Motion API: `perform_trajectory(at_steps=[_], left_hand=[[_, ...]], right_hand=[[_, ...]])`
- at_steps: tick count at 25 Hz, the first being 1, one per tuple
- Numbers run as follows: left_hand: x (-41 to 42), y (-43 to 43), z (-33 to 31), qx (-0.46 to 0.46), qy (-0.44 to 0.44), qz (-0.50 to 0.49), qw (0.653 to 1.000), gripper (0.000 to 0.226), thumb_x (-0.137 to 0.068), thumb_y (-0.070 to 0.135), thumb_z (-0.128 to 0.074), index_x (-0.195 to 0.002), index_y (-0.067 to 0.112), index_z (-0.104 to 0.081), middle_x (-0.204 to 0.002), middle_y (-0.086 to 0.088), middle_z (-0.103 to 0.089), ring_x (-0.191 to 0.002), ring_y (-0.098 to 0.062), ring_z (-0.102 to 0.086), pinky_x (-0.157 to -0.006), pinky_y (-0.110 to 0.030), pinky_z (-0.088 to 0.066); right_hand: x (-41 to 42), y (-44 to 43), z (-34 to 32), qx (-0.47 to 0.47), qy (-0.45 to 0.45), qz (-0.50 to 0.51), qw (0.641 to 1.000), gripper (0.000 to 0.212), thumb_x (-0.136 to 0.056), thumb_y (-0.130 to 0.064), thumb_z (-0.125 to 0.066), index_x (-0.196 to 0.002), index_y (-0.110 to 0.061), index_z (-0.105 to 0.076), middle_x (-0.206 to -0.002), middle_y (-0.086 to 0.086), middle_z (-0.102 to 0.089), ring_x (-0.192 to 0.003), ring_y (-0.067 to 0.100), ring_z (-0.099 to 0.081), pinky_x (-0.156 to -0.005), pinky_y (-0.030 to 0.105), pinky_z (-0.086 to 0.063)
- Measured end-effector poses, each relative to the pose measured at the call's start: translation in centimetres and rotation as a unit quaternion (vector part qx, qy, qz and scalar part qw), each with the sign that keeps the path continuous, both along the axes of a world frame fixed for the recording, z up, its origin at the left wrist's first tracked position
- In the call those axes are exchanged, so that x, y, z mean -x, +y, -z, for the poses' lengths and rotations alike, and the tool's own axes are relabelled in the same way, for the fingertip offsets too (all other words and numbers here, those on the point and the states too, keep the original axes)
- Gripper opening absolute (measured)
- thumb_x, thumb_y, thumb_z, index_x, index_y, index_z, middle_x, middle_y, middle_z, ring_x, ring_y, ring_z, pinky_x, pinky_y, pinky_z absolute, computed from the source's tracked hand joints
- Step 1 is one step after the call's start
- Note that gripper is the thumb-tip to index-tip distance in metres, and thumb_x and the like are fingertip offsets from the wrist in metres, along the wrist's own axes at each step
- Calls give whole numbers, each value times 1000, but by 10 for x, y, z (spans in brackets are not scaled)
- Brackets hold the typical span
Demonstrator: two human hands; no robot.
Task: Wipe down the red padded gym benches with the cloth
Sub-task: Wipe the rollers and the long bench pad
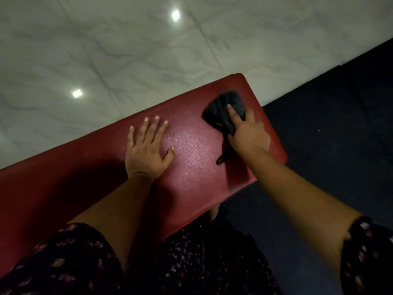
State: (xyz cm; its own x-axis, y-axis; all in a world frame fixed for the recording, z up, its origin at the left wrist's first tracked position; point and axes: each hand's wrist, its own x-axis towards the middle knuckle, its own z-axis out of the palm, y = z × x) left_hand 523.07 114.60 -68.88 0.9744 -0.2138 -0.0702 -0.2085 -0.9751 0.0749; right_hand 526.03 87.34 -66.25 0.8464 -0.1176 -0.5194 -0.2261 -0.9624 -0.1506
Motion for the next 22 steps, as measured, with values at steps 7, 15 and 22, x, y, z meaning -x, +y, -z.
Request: perform_trajectory(at_steps=[7,15,22], left_hand=[[3,-1,5,-37,-84,78,993,60,-96,44,-36,-153,24,-35,-159,-8,-28,-147,-33,-22,-119,-57,-11],[-56,-49,1,-26,-7,236,971,68,-89,50,-33,-154,27,-31,-162,-8,-23,-149,-27,-17,-120,-53,-4],[-54,-52,20,-14,39,205,978,72,-90,60,-34,-153,26,-32,-160,-6,-29,-148,-27,-24,-120,-46,-10]], right_hand=[[154,-41,-13,48,54,5,997,90,-90,-42,-60,-147,-52,9,-151,9,-24,-105,35,-49,-67,43,-51],[136,-89,-9,60,54,57,995,76,-94,-39,-54,-149,-54,-4,-148,7,-23,-105,34,-47,-70,43,-53],[-31,-40,12,32,-27,-26,999,64,-97,-37,-49,-149,-52,-16,-141,7,-32,-108,37,-48,-72,43,-46]])
